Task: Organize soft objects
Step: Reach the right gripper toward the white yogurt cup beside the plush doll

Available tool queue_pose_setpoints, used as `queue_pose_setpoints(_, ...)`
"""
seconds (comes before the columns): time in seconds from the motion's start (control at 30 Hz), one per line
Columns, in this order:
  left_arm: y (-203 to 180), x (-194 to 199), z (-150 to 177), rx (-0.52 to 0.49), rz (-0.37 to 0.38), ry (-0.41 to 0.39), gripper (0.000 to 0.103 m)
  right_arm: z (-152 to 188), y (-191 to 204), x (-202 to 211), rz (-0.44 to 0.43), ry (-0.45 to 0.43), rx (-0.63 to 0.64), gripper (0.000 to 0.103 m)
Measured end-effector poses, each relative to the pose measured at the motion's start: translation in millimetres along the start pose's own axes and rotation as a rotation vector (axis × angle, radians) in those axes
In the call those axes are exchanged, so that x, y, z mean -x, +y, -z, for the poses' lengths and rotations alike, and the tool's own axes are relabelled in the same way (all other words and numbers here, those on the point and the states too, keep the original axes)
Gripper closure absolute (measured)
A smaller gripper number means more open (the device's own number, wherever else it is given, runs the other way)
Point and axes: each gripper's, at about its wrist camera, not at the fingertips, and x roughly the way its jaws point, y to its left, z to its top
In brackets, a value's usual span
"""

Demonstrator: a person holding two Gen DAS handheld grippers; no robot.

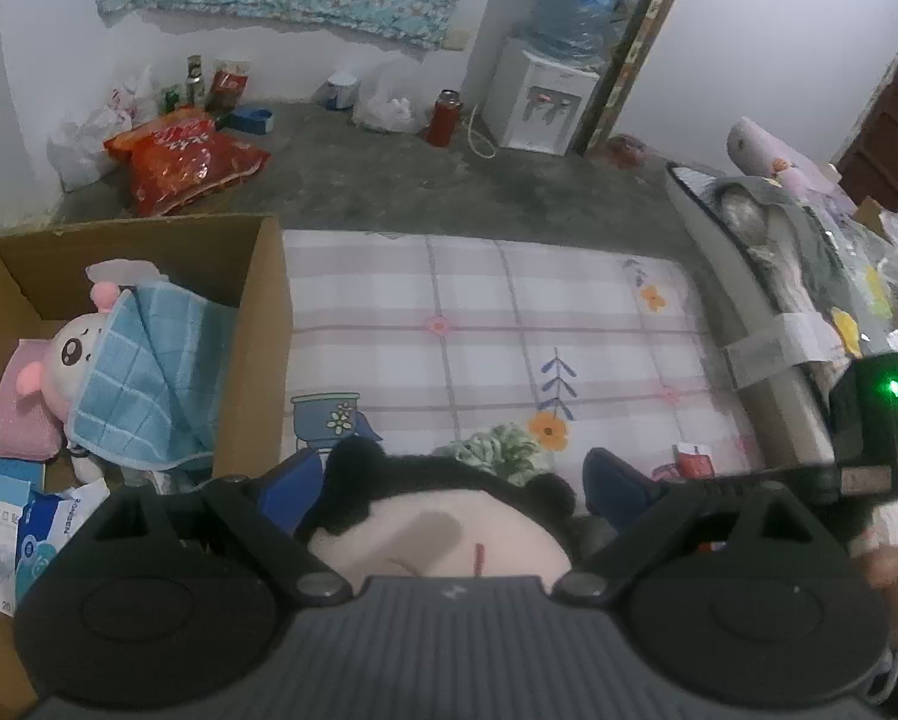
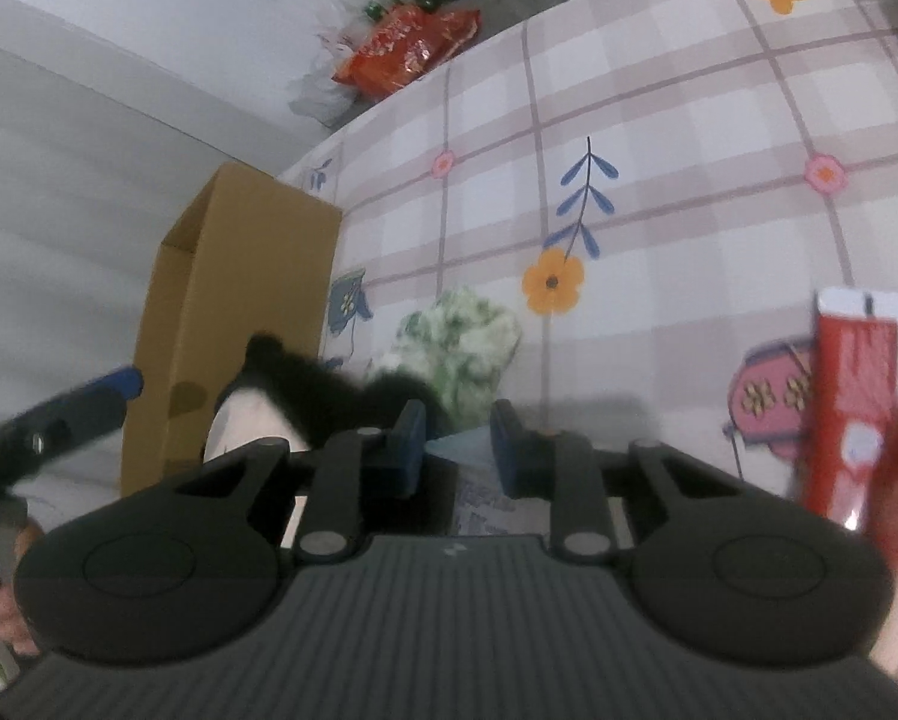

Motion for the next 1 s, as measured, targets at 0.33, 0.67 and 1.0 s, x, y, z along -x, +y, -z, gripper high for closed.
queue_pose_setpoints(0.33,-21,31,18,-0.057,0.033,-0.043,0.008,73,9,36,-0.010,-0.052,0.054,0.079)
queue_pose_setpoints(0.67,-51,58,81,-0.206,0.116,-0.046,0.008,151,4,58,-0.083,-0.128,0.020,0.079)
queue_pose_setpoints(1.0,-84,38,169,-0.374,0.182,0.064,0.008,191,-23,77,-0.197,-0.240,-0.142,0.068)
